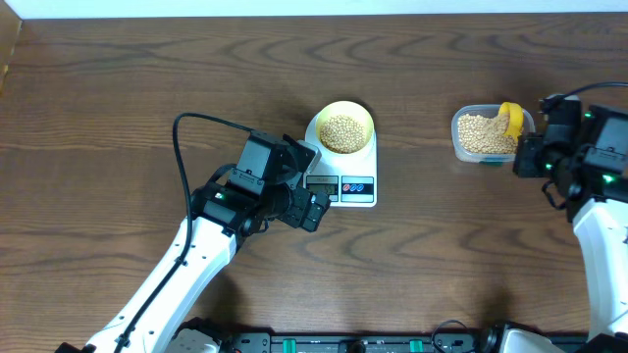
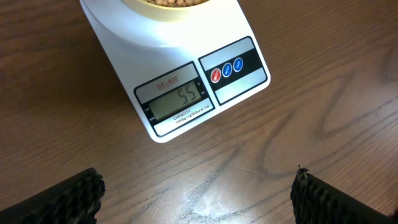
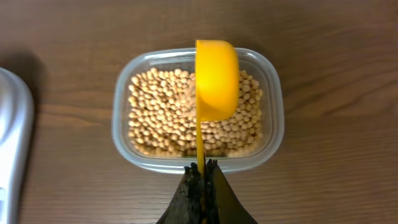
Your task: Scoop item into bowl and weigh 50g on scale
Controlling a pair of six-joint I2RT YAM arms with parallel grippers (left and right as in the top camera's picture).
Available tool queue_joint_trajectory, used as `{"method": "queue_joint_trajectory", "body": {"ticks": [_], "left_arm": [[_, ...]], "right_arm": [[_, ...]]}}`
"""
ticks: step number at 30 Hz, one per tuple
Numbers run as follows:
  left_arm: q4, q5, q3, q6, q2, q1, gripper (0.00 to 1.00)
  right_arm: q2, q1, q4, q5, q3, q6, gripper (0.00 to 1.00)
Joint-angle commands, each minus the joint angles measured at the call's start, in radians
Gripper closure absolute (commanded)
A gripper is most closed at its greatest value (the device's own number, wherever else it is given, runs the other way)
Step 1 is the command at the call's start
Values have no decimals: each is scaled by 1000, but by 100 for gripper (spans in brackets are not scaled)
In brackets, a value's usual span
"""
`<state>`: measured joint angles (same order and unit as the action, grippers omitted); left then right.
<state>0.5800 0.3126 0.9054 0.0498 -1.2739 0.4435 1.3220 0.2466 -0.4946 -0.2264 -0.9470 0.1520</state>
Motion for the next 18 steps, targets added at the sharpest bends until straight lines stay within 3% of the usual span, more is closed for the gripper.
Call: {"method": "queue_joint_trajectory", "body": {"ticks": [1,11,18], "left_arm": [[3,8,15,9,-6,1,2],[3,8,15,9,-6,1,2],[3,8,15,9,-6,1,2]], "right_arm": [[-13,-64,4,161,-1,117,99],[-13,-185,12,314,-1,155,99],[-16,-192,24,30,-1,2,99]]}}
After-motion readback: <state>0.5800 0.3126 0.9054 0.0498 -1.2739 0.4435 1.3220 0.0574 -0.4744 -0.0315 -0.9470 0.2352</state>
